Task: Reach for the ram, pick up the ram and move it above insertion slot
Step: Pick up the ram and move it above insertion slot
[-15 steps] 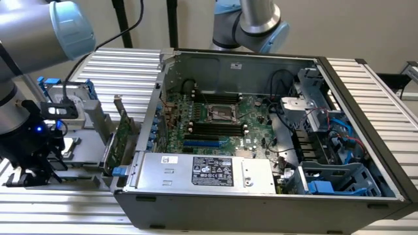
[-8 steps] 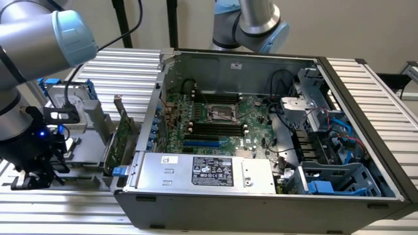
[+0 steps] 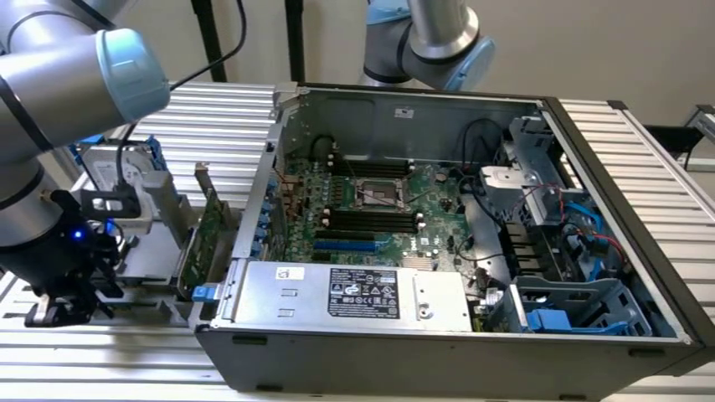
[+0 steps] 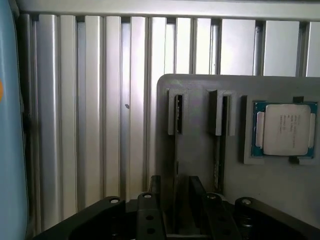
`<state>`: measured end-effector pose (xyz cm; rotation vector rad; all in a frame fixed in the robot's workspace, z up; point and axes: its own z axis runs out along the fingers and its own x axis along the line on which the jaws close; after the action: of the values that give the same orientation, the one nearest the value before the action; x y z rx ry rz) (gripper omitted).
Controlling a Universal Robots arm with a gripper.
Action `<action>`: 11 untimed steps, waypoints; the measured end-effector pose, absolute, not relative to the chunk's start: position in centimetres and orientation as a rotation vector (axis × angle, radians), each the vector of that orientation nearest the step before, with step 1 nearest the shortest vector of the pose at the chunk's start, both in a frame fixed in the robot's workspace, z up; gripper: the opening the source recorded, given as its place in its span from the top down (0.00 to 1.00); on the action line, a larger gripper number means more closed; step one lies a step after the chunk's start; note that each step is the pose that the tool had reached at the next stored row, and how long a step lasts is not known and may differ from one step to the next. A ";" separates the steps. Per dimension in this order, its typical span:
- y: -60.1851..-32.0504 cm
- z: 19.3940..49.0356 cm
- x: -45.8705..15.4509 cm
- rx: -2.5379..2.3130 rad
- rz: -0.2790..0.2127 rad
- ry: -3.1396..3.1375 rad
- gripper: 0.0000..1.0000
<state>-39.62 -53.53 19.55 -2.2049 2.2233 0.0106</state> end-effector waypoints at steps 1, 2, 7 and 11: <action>-53.5 19.5 -39.6 -2.194 0.011 2.235 0.64; -53.5 19.5 -39.6 -2.183 0.011 2.245 0.64; -53.4 19.5 -39.6 -2.175 0.011 2.252 0.65; -53.4 19.4 -39.6 -2.175 0.011 2.252 0.73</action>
<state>-39.62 -53.35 19.44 -2.1749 2.2522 0.0112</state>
